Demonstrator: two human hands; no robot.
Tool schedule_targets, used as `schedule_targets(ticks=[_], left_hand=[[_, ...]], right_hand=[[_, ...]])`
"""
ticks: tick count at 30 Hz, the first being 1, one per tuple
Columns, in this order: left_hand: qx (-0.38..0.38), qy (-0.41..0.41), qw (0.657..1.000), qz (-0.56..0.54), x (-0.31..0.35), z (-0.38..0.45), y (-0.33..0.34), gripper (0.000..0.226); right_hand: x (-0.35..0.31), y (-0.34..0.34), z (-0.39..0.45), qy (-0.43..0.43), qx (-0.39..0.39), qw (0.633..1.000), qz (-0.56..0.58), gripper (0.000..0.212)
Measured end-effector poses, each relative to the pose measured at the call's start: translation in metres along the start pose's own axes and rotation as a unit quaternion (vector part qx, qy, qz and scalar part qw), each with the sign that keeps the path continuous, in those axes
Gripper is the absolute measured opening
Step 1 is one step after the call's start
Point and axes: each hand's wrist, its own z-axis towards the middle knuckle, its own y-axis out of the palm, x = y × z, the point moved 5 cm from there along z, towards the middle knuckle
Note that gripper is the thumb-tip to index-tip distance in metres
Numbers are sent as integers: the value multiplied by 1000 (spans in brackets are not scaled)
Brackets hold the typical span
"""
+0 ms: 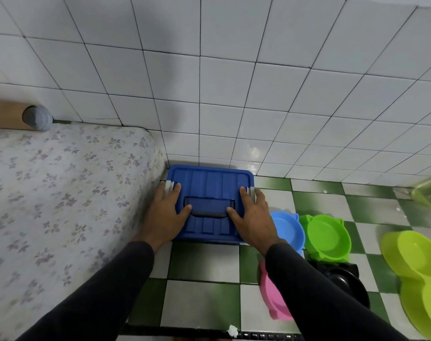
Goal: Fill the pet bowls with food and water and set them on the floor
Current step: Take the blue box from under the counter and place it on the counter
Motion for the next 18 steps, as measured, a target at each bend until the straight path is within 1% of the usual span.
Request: schedule_targets(ticks=[4, 7, 12, 18], left_hand=[[-8, 38, 997, 73, 8, -13, -6, 70], [-22, 49, 993, 107, 15, -28, -8, 65], [-47, 39, 989, 138, 24, -60, -7, 64], [-69, 49, 988, 133, 31, -98, -8, 59]], right_hand=[[-2, -9, -13, -31, -20, 998, -56, 75], [-3, -14, -25, -57, -35, 995, -76, 72], [-1, -18, -51, -85, -56, 989, -105, 65], [2, -26, -87, -97, -56, 985, -128, 45]])
